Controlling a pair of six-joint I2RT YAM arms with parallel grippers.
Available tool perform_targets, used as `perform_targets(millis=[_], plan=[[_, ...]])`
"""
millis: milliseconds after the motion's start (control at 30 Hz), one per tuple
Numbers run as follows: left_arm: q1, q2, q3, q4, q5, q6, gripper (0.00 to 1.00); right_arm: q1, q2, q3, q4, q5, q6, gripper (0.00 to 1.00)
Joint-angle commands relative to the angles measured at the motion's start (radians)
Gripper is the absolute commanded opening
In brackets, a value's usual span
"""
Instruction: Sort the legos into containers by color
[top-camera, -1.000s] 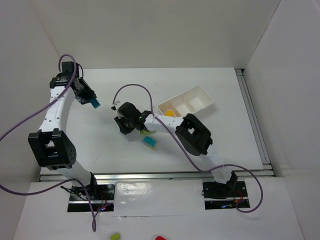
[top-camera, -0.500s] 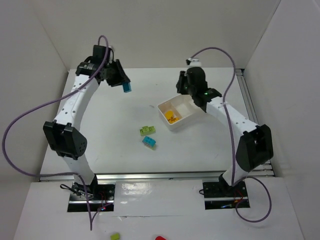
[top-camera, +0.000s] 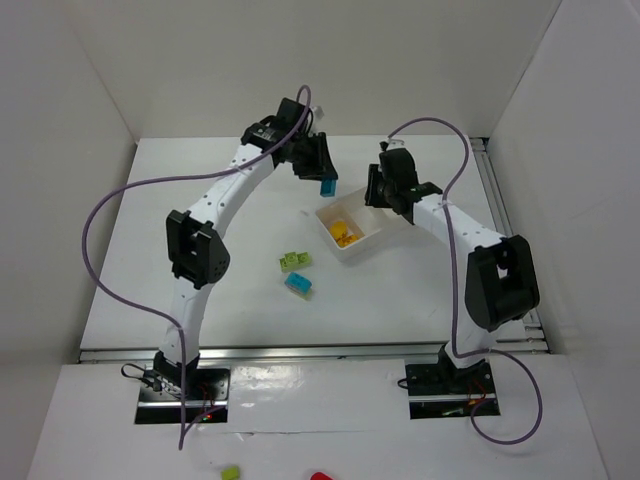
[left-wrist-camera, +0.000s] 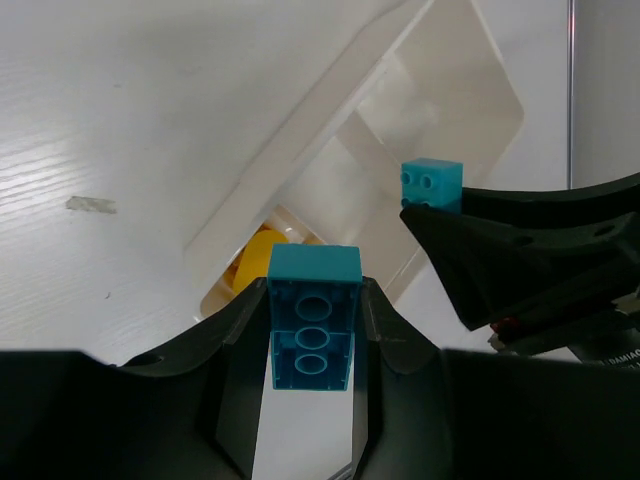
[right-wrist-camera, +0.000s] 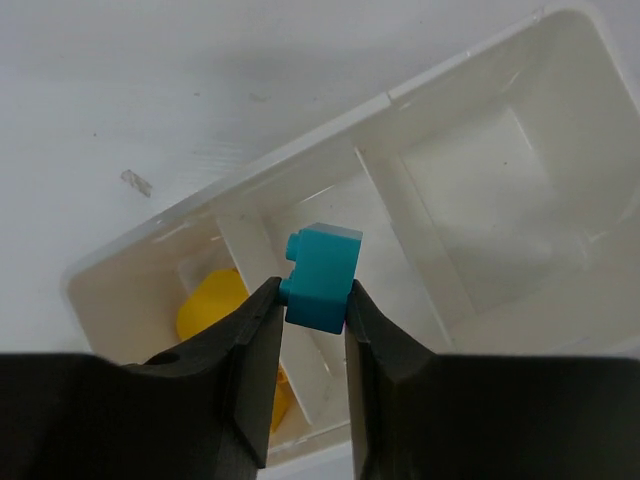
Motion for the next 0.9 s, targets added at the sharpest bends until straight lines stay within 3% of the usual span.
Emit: perform_targets(millis=[0,67,133,267,467,500,533,600,667,700,867], plan=[[-0.008,0.034,0.054,0.034,0.062,-0.024,0.00,0.006,0.015,-0.005,-0.004,-0.019,0.006,0.47],[-0.017,0.057,0.054,0.048,0.084,-0.036,0.00,0.006,0.016,0.007,-0.013,-0.019,0.017,0.80],[-0.028,0.067,0.054,0.064,0.098,-0.036,0.00,-0.004,0.003,0.007,-0.022,-0.008,0.026,0.88],[-0.046,0.107,0.074,0.106,0.116,-0.045,0.00,-0.029,-0.087,0.007,-0.059,0.051,0.057,0.88],[-0.088,0.199,0.143,0.195,0.150,-0.102,0.00,-0.139,-0.349,-0.106,-0.149,0.110,0.118,0.87],[-0.088,0.215,0.143,0.208,0.150,-0.120,0.07,-0.153,-0.380,-0.117,-0.165,0.110,0.127,0.87],[-0.097,0.239,0.155,0.221,0.162,-0.130,0.27,-0.167,-0.435,-0.117,-0.200,0.110,0.128,0.87],[-0.097,0.250,0.155,0.263,0.186,-0.142,0.47,-0.199,-0.501,-0.129,-0.231,0.110,0.137,0.87],[-0.097,0.264,0.184,0.263,0.197,-0.142,0.76,-0.214,-0.532,-0.129,-0.274,0.110,0.137,0.87],[-0.097,0.264,0.184,0.263,0.207,-0.142,0.83,-0.224,-0.543,-0.129,-0.284,0.110,0.137,0.87],[-0.097,0.126,0.114,0.263,0.182,-0.078,0.86,-0.224,-0.557,-0.143,-0.279,0.066,0.128,0.87]])
